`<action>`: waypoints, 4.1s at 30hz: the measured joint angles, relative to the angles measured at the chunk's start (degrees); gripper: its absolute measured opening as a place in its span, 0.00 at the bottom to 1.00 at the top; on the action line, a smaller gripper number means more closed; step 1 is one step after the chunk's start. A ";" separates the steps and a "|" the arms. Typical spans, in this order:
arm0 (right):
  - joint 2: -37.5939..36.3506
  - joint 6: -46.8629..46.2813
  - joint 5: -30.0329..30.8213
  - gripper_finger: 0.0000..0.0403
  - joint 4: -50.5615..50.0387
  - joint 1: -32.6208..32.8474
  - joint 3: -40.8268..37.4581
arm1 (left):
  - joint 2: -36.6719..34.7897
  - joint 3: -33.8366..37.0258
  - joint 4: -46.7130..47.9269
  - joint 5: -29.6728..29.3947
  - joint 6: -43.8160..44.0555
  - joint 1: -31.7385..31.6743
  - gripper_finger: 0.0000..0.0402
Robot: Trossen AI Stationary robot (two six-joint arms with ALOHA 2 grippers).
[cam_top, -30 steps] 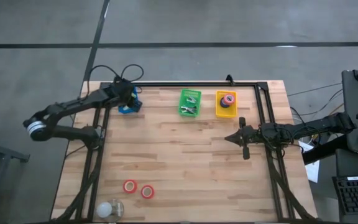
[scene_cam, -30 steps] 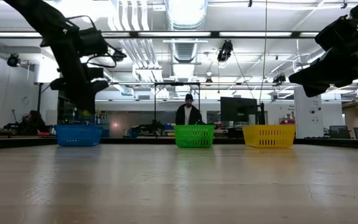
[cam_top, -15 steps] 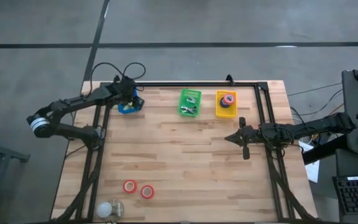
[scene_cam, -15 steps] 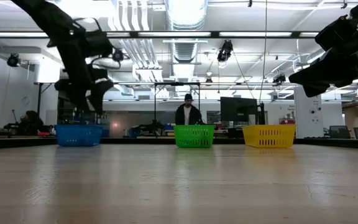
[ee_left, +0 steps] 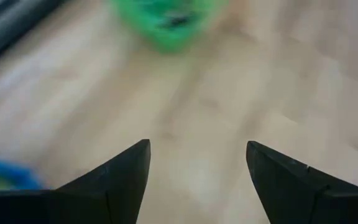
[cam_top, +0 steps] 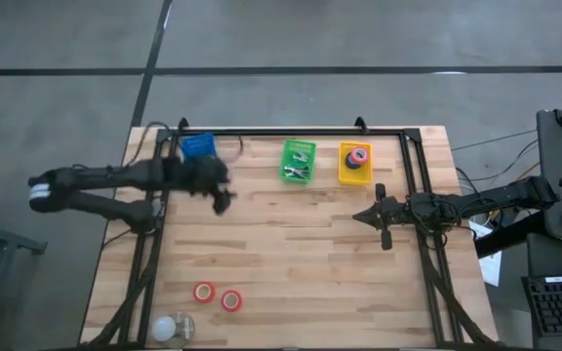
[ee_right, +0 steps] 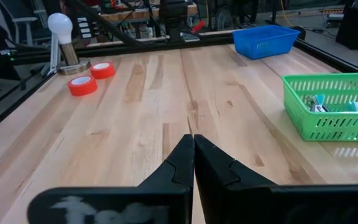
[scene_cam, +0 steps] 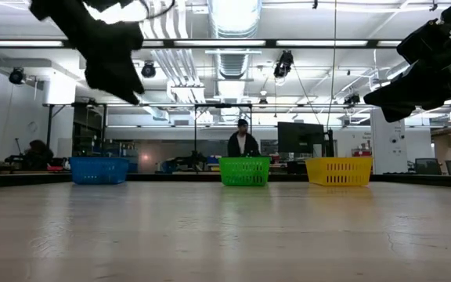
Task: Pick and place Stapler, Stapler remover, tape
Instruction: Put the right orange tape into the yellow basket
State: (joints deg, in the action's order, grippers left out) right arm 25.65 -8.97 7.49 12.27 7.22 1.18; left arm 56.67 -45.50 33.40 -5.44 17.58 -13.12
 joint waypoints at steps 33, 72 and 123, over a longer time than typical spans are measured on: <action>0.00 0.00 -0.02 0.02 0.00 0.00 -0.01 | 33.31 -8.02 -6.86 -1.74 23.43 50.79 0.56; 0.00 0.00 -0.02 0.02 0.00 0.02 -0.01 | 39.54 -7.68 -9.69 -1.41 20.93 50.74 0.09; 4.94 -34.92 6.29 0.26 16.06 0.01 -0.01 | 45.57 -23.76 -35.50 -37.26 -17.16 26.19 0.12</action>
State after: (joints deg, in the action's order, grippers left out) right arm 30.59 -43.90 13.77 28.34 7.23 1.17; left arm 102.24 -69.26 -2.10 -42.70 0.42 13.07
